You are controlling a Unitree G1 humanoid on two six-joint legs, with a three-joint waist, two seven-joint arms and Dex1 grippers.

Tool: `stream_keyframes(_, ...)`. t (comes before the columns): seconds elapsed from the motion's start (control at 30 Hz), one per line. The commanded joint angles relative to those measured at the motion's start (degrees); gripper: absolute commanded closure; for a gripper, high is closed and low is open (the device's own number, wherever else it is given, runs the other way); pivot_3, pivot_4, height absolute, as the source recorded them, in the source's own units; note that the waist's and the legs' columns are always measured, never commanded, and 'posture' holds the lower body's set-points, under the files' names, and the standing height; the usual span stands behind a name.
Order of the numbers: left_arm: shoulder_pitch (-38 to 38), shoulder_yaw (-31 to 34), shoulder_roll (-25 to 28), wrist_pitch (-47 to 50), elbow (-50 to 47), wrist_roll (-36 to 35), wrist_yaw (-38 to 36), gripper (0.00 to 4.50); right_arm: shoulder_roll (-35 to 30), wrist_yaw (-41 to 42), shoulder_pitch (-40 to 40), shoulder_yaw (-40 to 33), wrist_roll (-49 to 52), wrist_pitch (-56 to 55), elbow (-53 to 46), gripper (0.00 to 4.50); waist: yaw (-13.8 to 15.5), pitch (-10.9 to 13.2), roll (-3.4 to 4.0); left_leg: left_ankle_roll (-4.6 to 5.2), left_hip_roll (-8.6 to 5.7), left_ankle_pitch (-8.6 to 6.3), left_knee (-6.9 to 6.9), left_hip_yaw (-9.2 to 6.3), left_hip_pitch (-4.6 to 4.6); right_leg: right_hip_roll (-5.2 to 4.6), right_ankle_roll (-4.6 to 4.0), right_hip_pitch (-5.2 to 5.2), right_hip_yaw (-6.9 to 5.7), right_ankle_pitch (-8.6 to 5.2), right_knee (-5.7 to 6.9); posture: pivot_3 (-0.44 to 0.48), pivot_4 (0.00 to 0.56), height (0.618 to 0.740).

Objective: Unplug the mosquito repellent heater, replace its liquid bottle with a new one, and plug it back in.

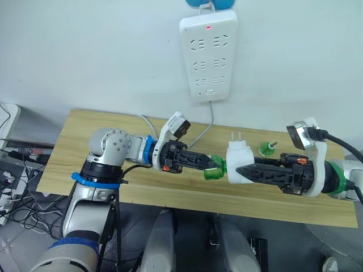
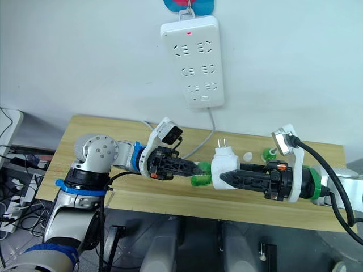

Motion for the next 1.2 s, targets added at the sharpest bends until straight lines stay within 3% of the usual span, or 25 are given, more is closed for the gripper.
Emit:
stream_keyframes(0.03,-0.9,-1.1,-2.9,-0.9,-3.4,-2.1,1.0,2.25,0.7,1.7,-1.1,2.3,1.6,0.9,-3.8,1.52,0.0,0.0,0.00,0.00,0.01,0.00,0.00,0.00,0.00,0.00,0.00,0.00,-0.01,0.00,0.00,0.038,0.398,0.740)
stream_keyframes(0.2,0.4,-3.4,-1.7,-6.5,-6.3,-0.1,-0.7,2.25,0.6,2.0,-1.0,2.3,1.6,0.9,-4.0,1.52,0.1,0.0,0.00,-0.01,0.01,0.00,0.00,0.01,0.00,-0.01,0.00,0.00,0.01,0.00,0.00,0.037,0.397,0.740)
stream_keyframes(0.33,3.0,-9.1,0.5,-26.1,-10.7,9.7,-6.8,2.25,0.4,2.1,-0.7,2.2,1.6,1.2,-3.8,1.52,0.3,0.0,0.00,-0.01,0.01,0.01,-0.03,0.05,0.01,-0.02,-0.01,0.01,0.01,0.00,-0.03,0.039,0.398,0.740)
stream_keyframes(0.73,6.4,-13.9,-3.2,-78.4,-6.1,33.0,-16.0,2.25,3.0,-2.9,1.3,2.4,1.6,0.1,-2.0,1.52,0.5,0.0,0.00,0.00,-0.01,0.00,-0.02,0.19,-0.07,-0.01,-0.03,0.09,-0.08,0.02,-0.23,0.047,0.398,0.740)
stream_keyframes(1.0,5.2,-11.9,-7.4,-97.9,2.5,38.4,-15.9,2.25,5.9,-6.6,2.6,2.2,1.6,-1.5,-3.1,1.52,0.5,0.0,0.00,0.01,-0.06,0.00,0.04,0.19,-0.16,-0.02,-0.04,0.09,-0.13,0.02,-0.21,0.048,0.393,0.740)
stream_keyframes(1.2,4.6,-11.8,-8.4,-98.3,3.7,38.4,-15.2,2.25,9.6,-12.4,1.6,2.7,1.6,-3.5,-3.8,1.52,0.5,0.0,0.00,0.00,-0.06,0.00,0.04,0.18,-0.16,-0.01,-0.04,0.08,-0.16,0.03,-0.12,0.048,0.389,0.740)
